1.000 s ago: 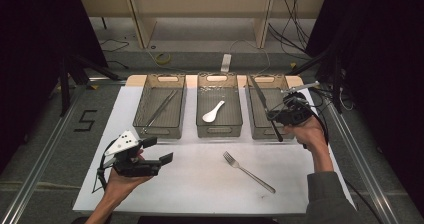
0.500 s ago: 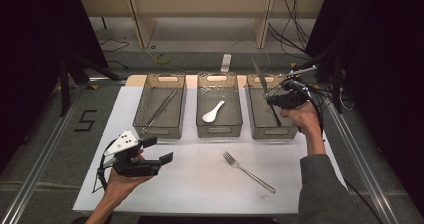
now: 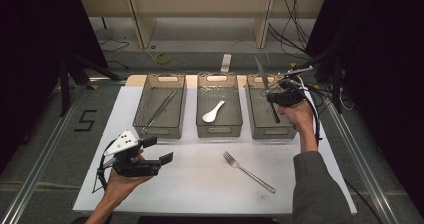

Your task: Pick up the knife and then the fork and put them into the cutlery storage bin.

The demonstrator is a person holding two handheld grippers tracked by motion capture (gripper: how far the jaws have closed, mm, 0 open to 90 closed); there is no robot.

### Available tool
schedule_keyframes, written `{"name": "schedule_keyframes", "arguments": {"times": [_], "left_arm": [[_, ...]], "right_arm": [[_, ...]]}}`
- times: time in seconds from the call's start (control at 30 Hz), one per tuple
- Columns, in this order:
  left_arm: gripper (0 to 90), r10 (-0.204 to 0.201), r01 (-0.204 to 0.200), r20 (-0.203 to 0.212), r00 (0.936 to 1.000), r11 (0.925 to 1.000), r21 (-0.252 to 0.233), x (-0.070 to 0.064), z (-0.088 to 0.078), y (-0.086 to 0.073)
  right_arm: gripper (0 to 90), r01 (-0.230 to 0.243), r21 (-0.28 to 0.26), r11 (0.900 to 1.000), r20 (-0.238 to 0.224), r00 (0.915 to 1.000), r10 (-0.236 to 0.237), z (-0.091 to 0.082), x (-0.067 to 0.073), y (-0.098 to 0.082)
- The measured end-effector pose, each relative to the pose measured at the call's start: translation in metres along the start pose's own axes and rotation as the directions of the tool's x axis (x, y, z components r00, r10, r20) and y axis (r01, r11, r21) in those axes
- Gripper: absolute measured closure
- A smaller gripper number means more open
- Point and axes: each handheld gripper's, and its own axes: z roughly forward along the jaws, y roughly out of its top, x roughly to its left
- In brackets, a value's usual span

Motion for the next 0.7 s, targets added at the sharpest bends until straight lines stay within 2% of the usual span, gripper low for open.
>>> {"name": "schedule_keyframes", "arguments": {"times": [0.3,0.7], "left_arm": [[16.5,-0.001,0.001,-0.003,1.0,1.0,-0.005,0.0,0.0,0.0],[16.5,0.001,-0.001,-0.005,1.0,1.0,-0.005,0.0,-0.001,0.0]], "right_arm": [[80.5,-0.013,0.026,1.0,0.016,0.9998,0.013,0.014,-0.003,-0.014],[80.4,-0.025,0.05,0.998,0.033,0.9992,0.023,0.022,-0.009,-0.026]]}}
